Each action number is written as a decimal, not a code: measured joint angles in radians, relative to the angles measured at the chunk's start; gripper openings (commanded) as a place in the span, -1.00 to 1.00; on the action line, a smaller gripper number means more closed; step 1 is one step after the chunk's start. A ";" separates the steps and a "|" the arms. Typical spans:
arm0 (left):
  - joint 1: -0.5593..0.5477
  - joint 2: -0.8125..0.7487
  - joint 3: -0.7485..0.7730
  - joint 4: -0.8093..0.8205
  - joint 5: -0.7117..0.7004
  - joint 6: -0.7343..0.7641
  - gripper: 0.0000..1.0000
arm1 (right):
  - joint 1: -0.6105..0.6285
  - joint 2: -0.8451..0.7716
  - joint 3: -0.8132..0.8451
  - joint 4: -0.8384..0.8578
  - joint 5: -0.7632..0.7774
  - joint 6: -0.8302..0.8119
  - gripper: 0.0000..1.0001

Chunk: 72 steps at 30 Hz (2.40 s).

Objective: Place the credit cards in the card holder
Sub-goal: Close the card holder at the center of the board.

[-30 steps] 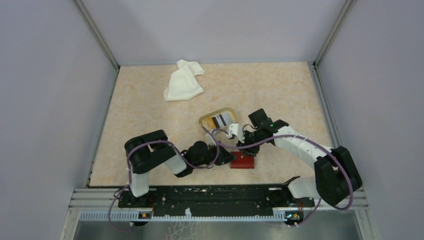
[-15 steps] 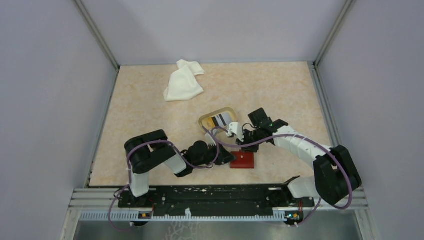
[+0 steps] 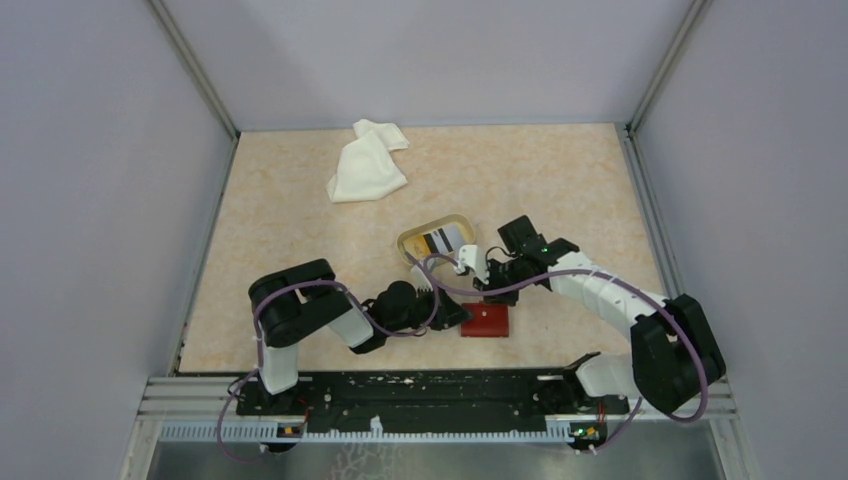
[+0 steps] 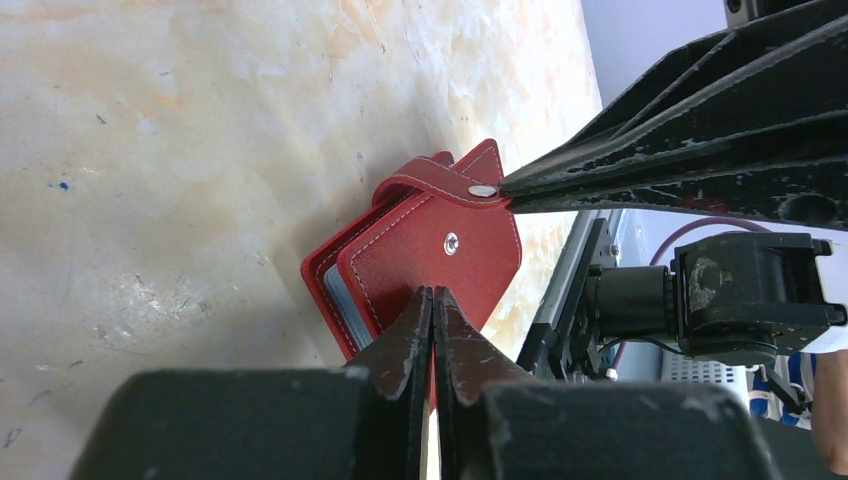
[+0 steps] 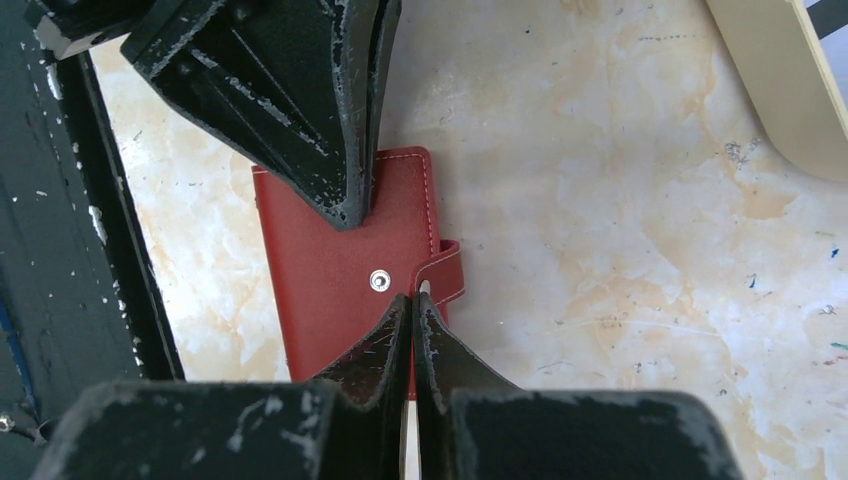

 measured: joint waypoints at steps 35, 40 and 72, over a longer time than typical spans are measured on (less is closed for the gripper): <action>0.000 0.008 0.003 0.012 0.021 0.000 -0.94 | 0.063 0.069 0.024 -0.105 0.021 -0.085 -1.00; 0.000 0.010 0.003 0.016 0.024 0.000 -0.94 | 0.063 0.069 0.024 -0.105 0.013 -0.085 -1.00; 0.001 0.035 0.001 0.074 0.070 -0.012 -0.84 | 0.090 0.133 0.044 -0.136 0.042 -0.032 -1.00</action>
